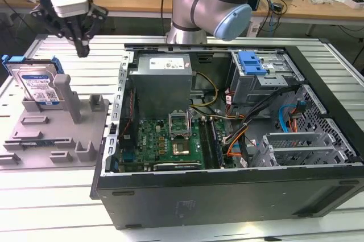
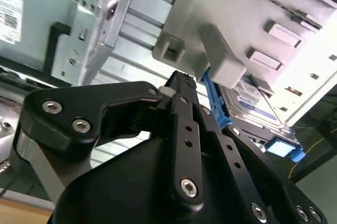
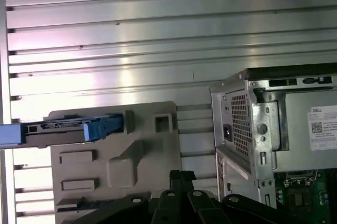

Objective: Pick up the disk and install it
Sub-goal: 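Reach for the disk, then pick up the disk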

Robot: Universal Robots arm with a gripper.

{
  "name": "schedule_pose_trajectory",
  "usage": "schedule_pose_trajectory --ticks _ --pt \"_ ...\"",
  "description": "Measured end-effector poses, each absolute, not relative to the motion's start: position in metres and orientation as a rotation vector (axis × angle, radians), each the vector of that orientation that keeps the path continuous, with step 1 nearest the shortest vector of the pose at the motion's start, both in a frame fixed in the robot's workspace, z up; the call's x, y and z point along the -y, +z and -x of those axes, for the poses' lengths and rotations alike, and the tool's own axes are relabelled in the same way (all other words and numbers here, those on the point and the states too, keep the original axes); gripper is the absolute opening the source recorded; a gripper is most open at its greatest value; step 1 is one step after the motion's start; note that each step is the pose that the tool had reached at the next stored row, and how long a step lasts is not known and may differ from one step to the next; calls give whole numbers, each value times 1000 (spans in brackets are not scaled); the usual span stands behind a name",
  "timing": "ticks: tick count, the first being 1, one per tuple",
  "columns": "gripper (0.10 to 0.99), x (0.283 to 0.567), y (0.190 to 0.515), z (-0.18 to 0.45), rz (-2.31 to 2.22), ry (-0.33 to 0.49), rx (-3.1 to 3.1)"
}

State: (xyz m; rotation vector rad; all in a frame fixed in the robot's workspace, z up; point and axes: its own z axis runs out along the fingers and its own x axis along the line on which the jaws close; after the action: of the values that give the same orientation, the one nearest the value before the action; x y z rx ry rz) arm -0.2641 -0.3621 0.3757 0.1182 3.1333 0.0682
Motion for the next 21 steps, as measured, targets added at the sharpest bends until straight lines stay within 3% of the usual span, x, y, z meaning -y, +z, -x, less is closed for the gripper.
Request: schedule_pose_trajectory --ticks 12,21 --pt "106 324 367 324 -118 68 -3134" --pt "106 318 366 338 -118 68 -3137"
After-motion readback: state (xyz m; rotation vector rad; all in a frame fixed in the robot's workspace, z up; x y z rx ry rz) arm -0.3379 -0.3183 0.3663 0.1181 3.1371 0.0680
